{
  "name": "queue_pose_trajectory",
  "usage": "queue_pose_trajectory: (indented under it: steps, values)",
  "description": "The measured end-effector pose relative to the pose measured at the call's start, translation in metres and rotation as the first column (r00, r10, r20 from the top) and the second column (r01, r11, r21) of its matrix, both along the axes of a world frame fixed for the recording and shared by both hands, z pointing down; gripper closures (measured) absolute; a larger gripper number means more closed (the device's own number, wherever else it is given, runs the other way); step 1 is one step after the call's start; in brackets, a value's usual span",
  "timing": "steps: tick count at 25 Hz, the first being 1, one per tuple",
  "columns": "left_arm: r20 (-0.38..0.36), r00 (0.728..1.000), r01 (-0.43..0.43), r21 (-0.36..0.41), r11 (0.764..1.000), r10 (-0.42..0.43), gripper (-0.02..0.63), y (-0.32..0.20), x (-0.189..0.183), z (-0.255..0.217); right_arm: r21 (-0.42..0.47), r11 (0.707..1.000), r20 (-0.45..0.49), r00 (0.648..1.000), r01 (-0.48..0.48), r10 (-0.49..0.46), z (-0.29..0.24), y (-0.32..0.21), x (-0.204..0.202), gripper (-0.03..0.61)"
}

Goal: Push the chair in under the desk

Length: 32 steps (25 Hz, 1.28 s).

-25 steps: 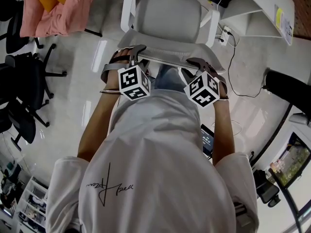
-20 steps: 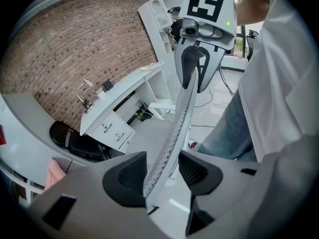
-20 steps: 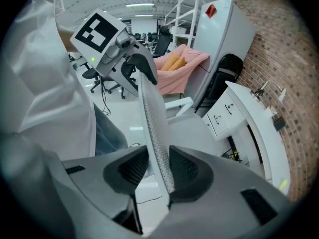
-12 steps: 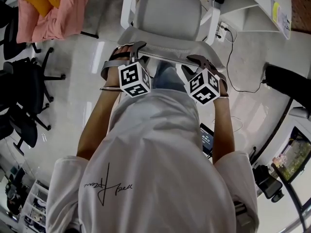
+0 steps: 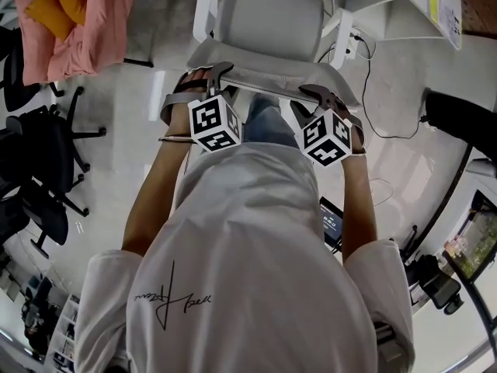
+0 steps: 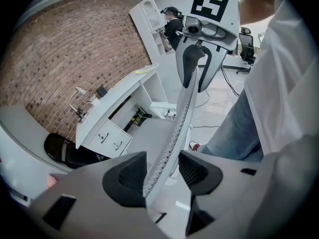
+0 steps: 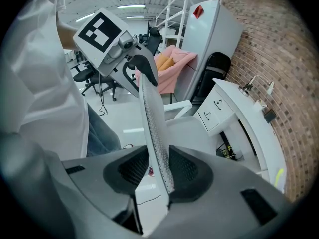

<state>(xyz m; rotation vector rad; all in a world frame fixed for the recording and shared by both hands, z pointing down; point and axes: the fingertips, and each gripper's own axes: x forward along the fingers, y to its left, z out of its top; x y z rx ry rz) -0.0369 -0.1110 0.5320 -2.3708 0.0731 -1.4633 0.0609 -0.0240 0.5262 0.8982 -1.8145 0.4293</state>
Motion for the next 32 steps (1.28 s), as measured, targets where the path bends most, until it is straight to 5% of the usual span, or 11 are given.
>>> queue_pose_trajectory:
  steps: [32]
  values:
    - [0.029,0.991,-0.129,0.012,0.992,0.129,0.41,-0.015,0.079,0.002,0.024,0.994,-0.009,0.994,-0.105,0.105,0.003,0.0,0.066,0.439]
